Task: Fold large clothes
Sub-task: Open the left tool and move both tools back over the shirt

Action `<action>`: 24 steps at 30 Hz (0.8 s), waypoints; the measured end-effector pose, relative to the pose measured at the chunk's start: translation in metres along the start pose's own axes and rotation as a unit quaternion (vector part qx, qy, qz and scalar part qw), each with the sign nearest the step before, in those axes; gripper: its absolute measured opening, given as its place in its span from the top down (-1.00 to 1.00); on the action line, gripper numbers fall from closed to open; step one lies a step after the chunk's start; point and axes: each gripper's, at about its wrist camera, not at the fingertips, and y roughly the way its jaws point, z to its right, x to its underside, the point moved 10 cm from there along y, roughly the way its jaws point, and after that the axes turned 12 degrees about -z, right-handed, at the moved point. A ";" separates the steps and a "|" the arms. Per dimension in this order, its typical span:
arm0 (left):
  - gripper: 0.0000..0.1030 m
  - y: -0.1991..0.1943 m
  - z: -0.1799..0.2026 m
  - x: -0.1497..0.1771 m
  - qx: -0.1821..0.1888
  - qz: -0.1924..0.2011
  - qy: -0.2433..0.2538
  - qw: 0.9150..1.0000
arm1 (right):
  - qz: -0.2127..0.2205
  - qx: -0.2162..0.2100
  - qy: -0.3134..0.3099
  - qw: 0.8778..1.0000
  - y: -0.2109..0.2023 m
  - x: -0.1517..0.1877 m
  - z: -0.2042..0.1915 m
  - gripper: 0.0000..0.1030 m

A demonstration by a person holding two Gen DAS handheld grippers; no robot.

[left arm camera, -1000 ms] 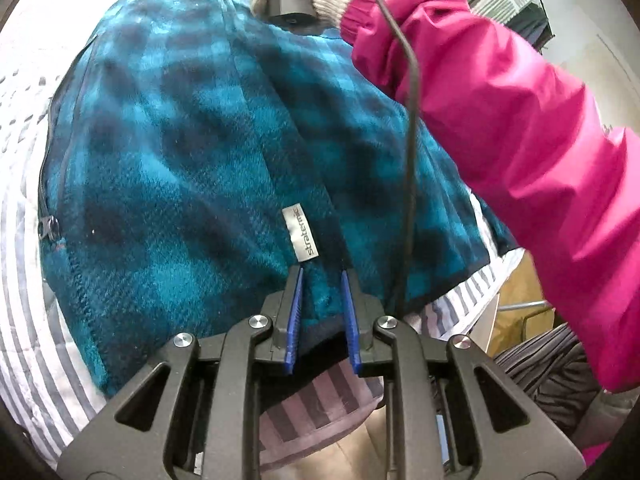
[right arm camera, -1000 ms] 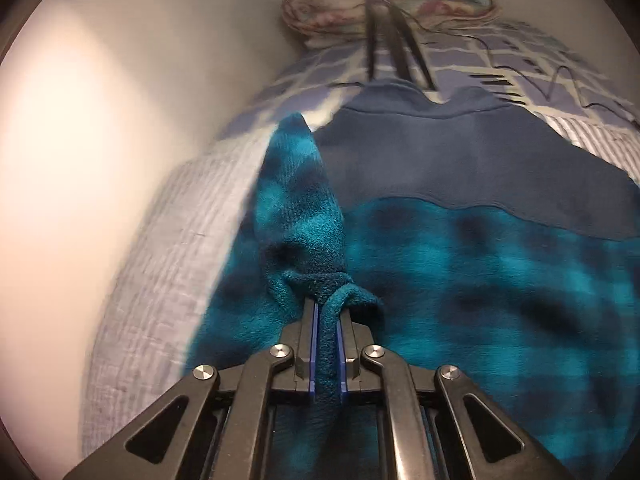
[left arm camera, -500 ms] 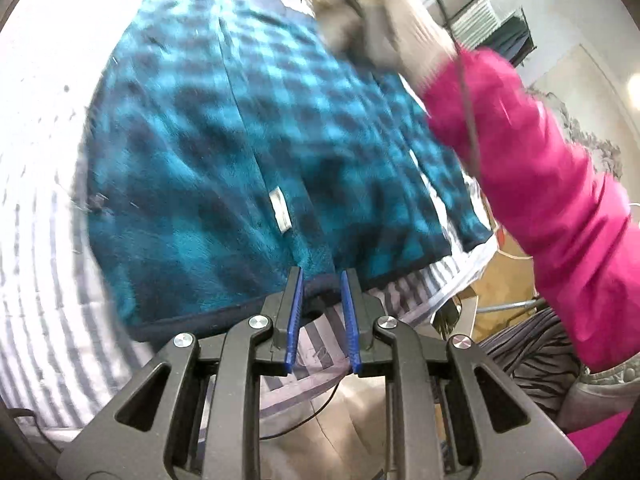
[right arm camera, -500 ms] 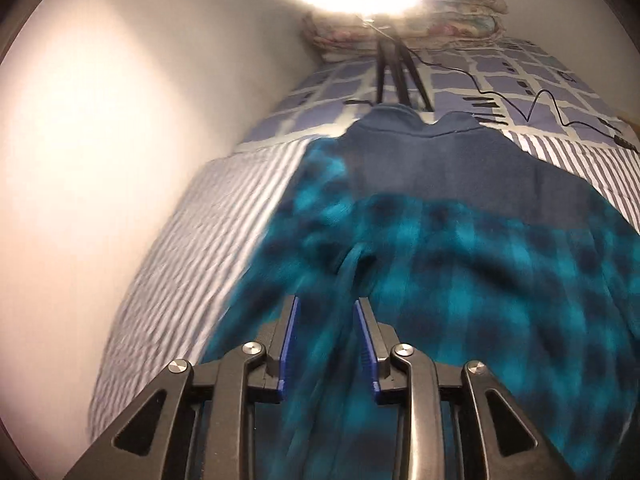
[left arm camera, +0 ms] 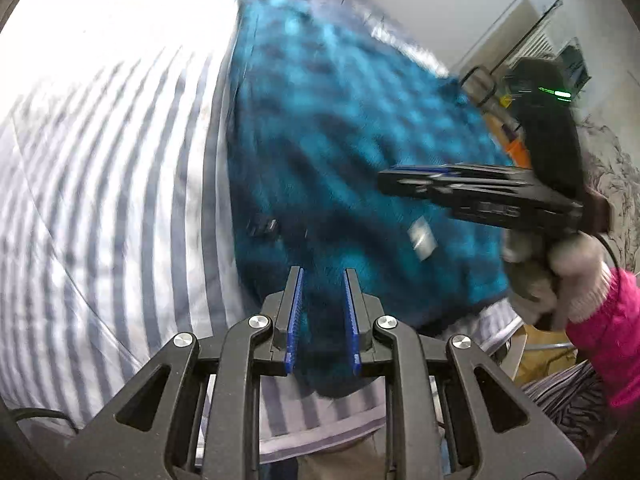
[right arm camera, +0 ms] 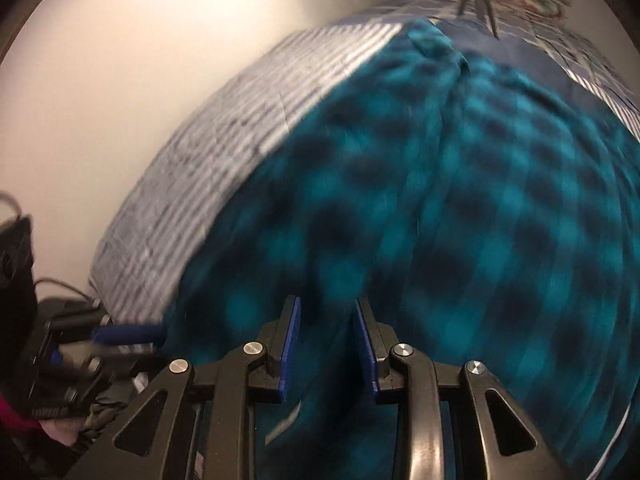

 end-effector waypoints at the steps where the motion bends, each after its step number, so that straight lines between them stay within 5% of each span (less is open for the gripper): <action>1: 0.65 0.009 -0.004 0.006 -0.003 -0.012 -0.002 1.000 | 0.000 0.002 0.006 1.000 0.004 0.006 0.000 0.43; 5: 0.65 0.013 0.000 0.009 -0.038 -0.006 0.042 0.998 | 0.020 0.052 -0.012 0.998 0.012 0.021 -0.001 0.43; 8: 0.65 0.006 0.000 0.007 -0.044 -0.002 0.028 0.999 | 0.018 0.062 -0.001 0.998 0.003 0.021 -0.003 0.40; 11: 0.65 -0.010 0.012 0.002 -0.051 0.023 0.036 0.998 | 0.049 0.050 0.007 0.998 -0.027 0.028 -0.007 0.19; 13: 0.65 -0.025 0.021 -0.001 -0.048 0.044 0.040 0.997 | 0.079 0.058 0.011 0.995 -0.051 0.036 -0.004 -0.20; 15: 0.65 -0.042 0.033 -0.007 -0.032 0.066 0.039 0.997 | 0.109 0.063 0.022 0.992 -0.076 0.046 0.004 -0.35; 20: 0.65 -0.077 0.067 -0.021 -0.003 0.099 0.054 0.994 | 0.139 0.089 0.074 0.983 -0.126 0.080 0.051 -0.36; 22: 0.51 -0.085 0.083 -0.026 0.005 0.105 0.064 0.992 | 0.145 0.098 0.094 0.980 -0.142 0.094 0.069 -0.36; 24: 0.04 -0.091 0.101 -0.031 0.012 0.115 0.076 0.990 | 0.148 0.104 0.120 0.976 -0.160 0.111 0.094 -0.36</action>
